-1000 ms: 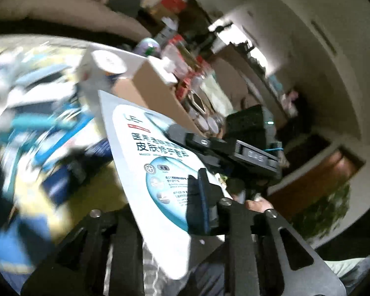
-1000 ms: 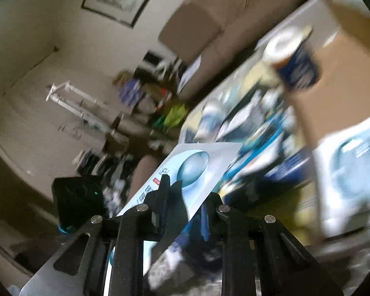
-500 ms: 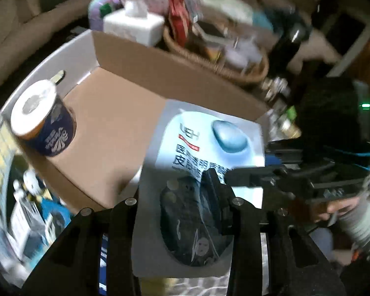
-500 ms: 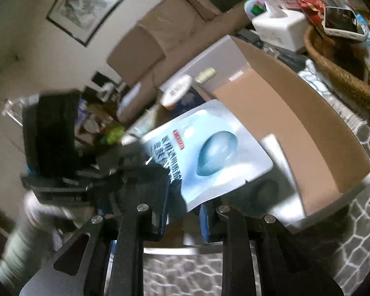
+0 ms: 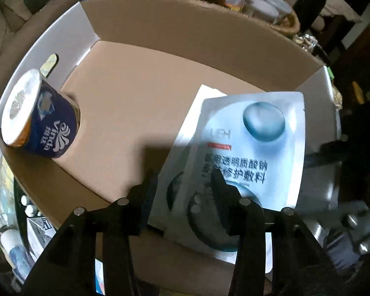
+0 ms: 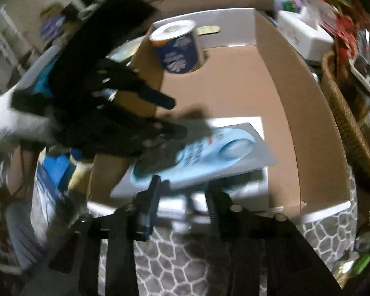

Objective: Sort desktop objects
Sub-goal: 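Lower the packet onto the others in the box and open the right tool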

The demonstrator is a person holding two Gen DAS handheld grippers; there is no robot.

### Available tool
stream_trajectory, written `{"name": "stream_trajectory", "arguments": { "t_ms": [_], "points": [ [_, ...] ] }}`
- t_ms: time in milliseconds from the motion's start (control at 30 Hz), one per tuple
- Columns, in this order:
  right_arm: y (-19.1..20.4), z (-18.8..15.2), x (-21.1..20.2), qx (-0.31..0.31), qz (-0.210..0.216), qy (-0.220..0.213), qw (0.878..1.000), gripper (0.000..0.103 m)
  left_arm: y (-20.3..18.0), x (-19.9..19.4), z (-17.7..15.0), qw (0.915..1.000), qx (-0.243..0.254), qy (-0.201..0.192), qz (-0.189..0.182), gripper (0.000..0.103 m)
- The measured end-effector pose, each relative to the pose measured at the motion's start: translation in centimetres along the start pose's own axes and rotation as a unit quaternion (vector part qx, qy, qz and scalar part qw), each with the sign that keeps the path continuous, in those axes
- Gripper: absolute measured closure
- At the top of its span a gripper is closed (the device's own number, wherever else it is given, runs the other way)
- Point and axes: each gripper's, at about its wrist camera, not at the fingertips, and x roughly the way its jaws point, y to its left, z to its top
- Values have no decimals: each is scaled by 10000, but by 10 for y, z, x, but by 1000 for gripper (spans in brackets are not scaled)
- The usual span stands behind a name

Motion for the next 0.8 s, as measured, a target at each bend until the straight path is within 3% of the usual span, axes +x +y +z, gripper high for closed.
{"name": "stream_trajectory", "arguments": {
  "t_ms": [133, 333, 433, 667, 800],
  "points": [
    [3, -3, -8, -118, -146, 112, 9998, 58, 7, 2, -1, 9999, -148, -53, 14, 61],
    [-4, -2, -33, -41, -172, -161, 9997, 55, 20, -3, 5, 9992, -370, -137, 25, 61],
    [-14, 9, -34, 7, -387, -201, 9990, 49, 21, 7, 10, 9994, -331, 53, 37, 58],
    [-51, 52, -29, 470, -405, -269, 9977, 49, 17, 31, 9, 9971, 16, 726, -230, 54],
    [-58, 83, -13, 554, -441, -135, 9974, 49, 19, 28, 5, 9957, 91, 788, -481, 51]
  ]
}}
